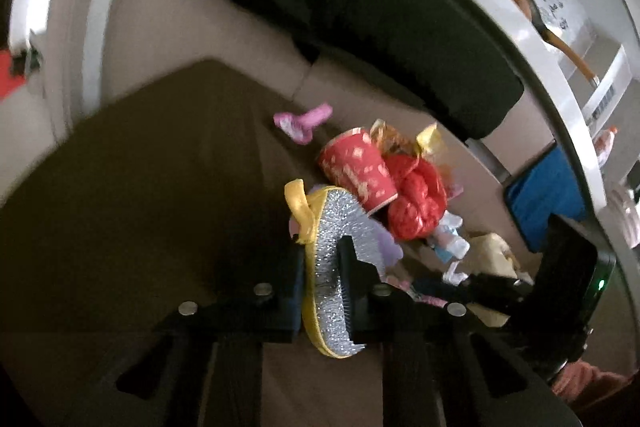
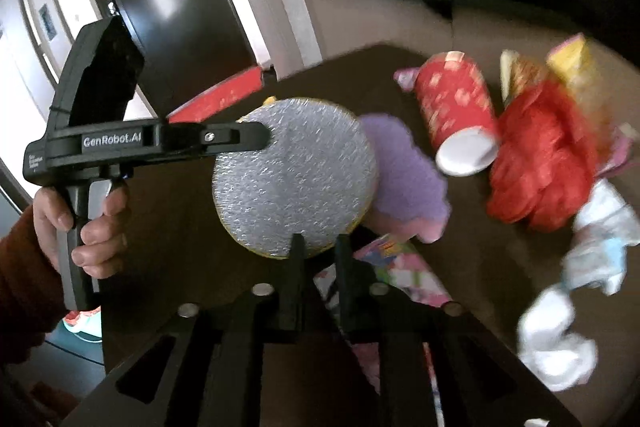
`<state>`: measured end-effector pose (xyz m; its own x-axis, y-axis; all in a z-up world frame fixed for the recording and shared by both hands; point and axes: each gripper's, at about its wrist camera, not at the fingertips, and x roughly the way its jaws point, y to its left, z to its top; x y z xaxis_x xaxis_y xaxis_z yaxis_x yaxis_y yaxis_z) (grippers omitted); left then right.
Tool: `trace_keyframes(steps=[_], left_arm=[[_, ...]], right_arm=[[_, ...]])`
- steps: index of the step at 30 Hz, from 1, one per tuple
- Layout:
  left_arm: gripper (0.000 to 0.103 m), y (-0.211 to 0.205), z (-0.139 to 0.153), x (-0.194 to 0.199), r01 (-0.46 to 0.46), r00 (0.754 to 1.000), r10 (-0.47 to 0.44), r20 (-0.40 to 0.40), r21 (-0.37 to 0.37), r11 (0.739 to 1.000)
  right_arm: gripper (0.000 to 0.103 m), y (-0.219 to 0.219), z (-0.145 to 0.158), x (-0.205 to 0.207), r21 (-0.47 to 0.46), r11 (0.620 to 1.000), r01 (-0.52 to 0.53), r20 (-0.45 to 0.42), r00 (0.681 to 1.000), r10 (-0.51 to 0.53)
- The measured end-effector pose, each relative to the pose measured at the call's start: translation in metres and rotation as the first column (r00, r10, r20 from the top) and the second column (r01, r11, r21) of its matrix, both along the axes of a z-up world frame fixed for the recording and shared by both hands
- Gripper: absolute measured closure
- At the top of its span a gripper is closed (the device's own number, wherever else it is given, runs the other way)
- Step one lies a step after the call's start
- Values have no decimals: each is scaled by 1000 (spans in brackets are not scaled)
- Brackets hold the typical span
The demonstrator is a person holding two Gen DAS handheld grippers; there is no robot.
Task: Collect trash
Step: 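Grasp the glittery round sponge with the left tool, then grasp the purple-pink sponge with the right tool while the left tool holds the glittery sponge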
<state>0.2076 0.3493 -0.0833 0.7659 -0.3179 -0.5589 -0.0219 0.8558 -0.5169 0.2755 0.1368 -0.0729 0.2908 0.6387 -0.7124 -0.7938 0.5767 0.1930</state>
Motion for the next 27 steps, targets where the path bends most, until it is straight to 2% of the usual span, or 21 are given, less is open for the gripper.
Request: trace_keyframes(steps=[1, 4, 7, 10, 13, 18, 21, 27], left_arm=[[88, -1, 5, -4, -21, 1000, 21, 10, 22, 1000], [89, -4, 22, -18, -117, 992, 108, 72, 128, 985], [89, -7, 32, -27, -196, 978, 174, 114, 225, 955], [89, -7, 33, -30, -209, 977, 186, 108, 267, 941], [89, -1, 29, -34, -204, 978, 188, 86, 263, 943], [89, 13, 17, -38, -220, 975, 217, 39, 237, 946], [89, 16, 10, -40, -219, 975, 221, 18, 228, 949], [89, 18, 6, -38, -230, 972, 234, 5, 209, 950]], right_arm=[[67, -4, 5, 2, 3, 1000, -3, 17, 1000, 3], [66, -16, 13, 14, -2, 1000, 29, 43, 999, -29], [64, -22, 11, 37, 3, 998, 68, 2, 998, -68], [61, -17, 9, 57, 29, 998, 58, -45, 997, -57], [59, -6, 5, 71, 36, 999, 27, -66, 998, -24], [55, 16, -13, 83, -27, 1000, -9, -108, 994, 6], [43, 25, -25, 78, -64, 997, -47, -115, 993, 39], [42, 29, -31, 84, -79, 996, -52, -147, 988, 40]])
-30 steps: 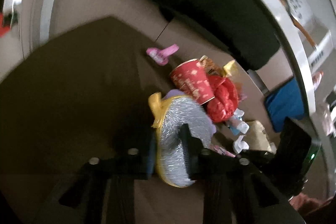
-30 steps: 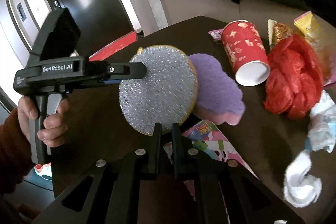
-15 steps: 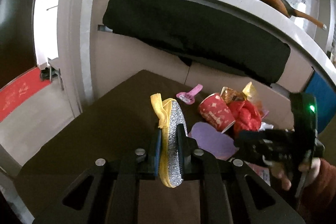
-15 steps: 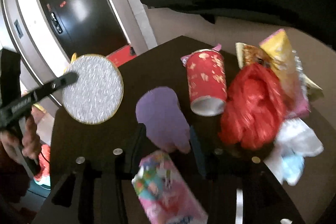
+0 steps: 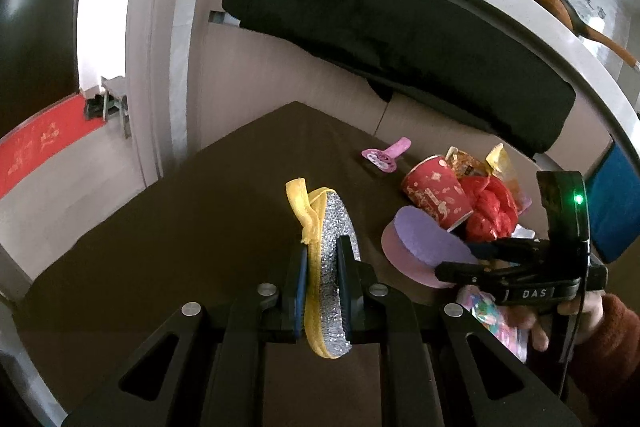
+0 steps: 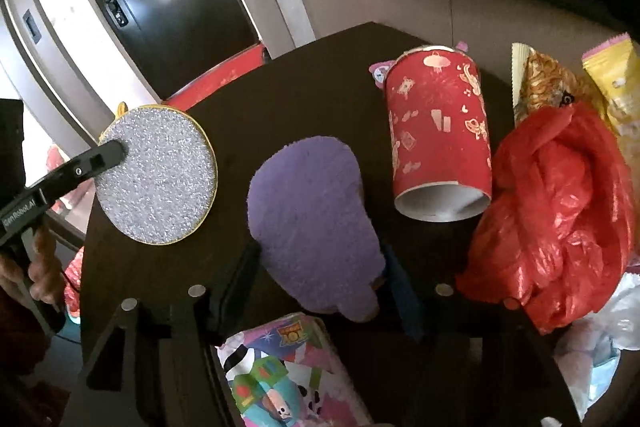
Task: Collect trash
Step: 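Grasp the purple-pink sponge with the right tool while the left tool holds the glittery sponge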
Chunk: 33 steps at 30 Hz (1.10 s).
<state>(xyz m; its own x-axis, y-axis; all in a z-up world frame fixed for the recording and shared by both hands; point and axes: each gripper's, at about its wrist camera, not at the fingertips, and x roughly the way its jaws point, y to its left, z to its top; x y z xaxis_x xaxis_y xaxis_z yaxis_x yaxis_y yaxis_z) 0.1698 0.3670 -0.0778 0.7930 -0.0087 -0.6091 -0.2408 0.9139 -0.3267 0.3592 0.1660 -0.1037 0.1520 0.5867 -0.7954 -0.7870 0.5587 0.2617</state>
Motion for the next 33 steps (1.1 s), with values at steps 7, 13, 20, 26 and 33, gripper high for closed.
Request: trace_keyframes(steps=[7, 13, 20, 26, 33], left_arm=[[89, -11, 8, 3, 25, 999, -24, 25, -33, 999], [89, -41, 21, 16, 105, 992, -101, 74, -63, 992], [89, -79, 25, 36, 176, 982, -169, 82, -90, 980], [89, -94, 26, 39, 195, 979, -191, 74, -55, 979], [89, -88, 23, 44, 178, 983, -175, 52, -57, 982]], right_arm=[[48, -23, 30, -17, 22, 998, 62, 109, 992, -64], [48, -70, 67, -34, 13, 992, 126, 204, 971, -126], [48, -105, 55, -48, -143, 969, 201, 341, 929, -142], [45, -109, 33, -48, -153, 965, 213, 303, 940, -159], [44, -108, 41, -54, 44, 991, 128, 155, 979, -134]])
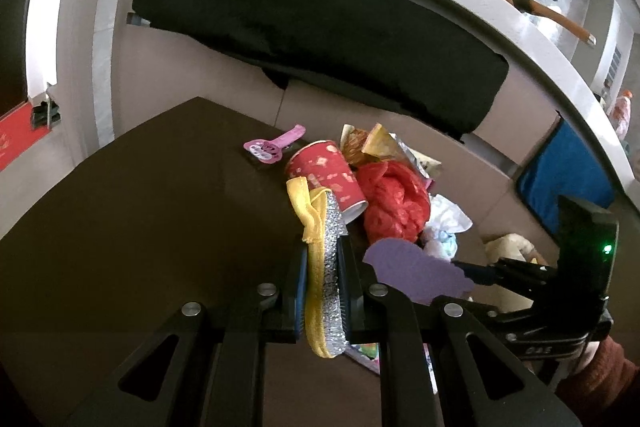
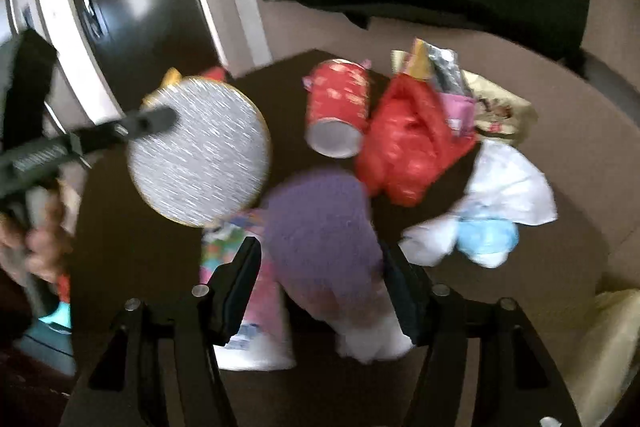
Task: Collect trash
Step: 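Grasp the purple-pink sponge with the right tool while the left tool holds the glittery sponge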
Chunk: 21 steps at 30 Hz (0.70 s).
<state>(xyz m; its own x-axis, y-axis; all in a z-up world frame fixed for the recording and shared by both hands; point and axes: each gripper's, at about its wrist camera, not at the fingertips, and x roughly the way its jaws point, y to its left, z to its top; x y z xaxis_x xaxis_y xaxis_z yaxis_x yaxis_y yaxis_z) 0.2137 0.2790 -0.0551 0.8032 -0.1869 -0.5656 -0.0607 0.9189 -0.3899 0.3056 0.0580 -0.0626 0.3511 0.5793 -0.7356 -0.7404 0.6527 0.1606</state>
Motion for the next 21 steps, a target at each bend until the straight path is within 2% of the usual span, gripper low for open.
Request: trace_keyframes(steps=[5, 12, 16, 21], left_arm=[[89, 8, -5, -3, -15, 1000, 15, -9, -8, 1000], [89, 20, -10, -5, -38, 999, 37, -18, -25, 999], [89, 24, -8, -10, -52, 999, 51, -8, -7, 999], [89, 33, -7, -14, -78, 997, 78, 8, 3, 997]], right_arm=[[43, 8, 5, -4, 70, 997, -23, -31, 999, 25], [43, 18, 10, -15, 112, 991, -70, -38, 997, 74], [43, 28, 3, -15, 94, 993, -77, -53, 995, 82], [44, 33, 2, -21, 6, 1000, -28, 47, 999, 28]])
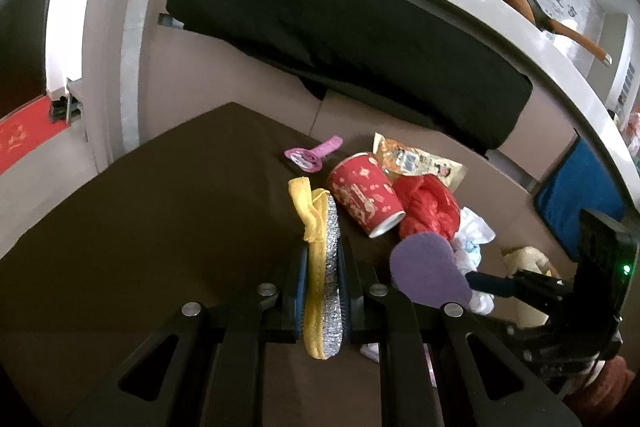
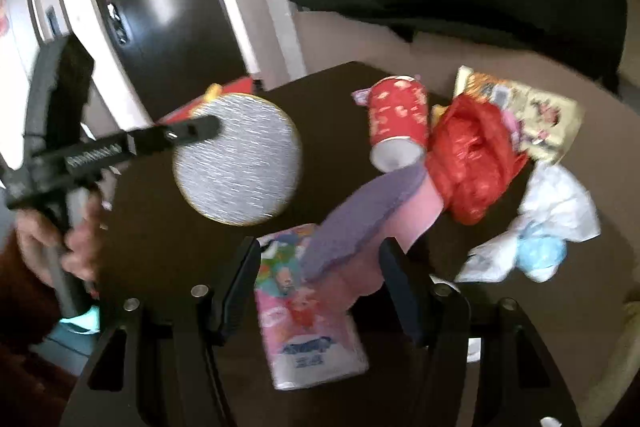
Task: Collect trash
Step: 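Grasp the purple-pink sponge with the right tool while the left tool holds the glittery sponge, then carry both sponges over the bin and open both tools to drop them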
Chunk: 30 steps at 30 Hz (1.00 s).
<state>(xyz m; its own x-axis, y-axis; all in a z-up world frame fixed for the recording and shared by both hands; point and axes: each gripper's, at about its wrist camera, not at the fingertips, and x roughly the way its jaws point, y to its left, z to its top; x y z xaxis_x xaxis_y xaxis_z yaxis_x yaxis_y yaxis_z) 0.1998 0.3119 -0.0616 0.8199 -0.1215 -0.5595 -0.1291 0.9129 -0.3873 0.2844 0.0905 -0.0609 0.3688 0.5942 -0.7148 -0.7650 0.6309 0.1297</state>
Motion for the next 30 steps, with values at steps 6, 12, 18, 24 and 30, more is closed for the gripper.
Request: trace_keyframes(steps=[6, 12, 18, 24, 30], left_arm=[[89, 3, -5, 0, 6, 1000, -6, -10, -12, 1000], [89, 2, -6, 1, -2, 1000, 2, -21, -19, 1000], [89, -16, 27, 1, 6, 1000, -8, 30, 43, 999], [89, -70, 89, -1, 21, 984, -50, 170, 171, 985], [89, -140, 129, -3, 34, 956, -114, 270, 282, 959]], right_arm=[[45, -13, -16, 47, 53, 977, 206, -137, 971, -197], [55, -15, -37, 70, 133, 961, 242, -321, 928, -189], [71, -16, -1, 50, 138, 970, 199, -153, 972, -177], [71, -61, 67, 18, 142, 970, 198, 67, 976, -209], [71, -118, 115, -9, 168, 954, 247, 213, 936, -280]])
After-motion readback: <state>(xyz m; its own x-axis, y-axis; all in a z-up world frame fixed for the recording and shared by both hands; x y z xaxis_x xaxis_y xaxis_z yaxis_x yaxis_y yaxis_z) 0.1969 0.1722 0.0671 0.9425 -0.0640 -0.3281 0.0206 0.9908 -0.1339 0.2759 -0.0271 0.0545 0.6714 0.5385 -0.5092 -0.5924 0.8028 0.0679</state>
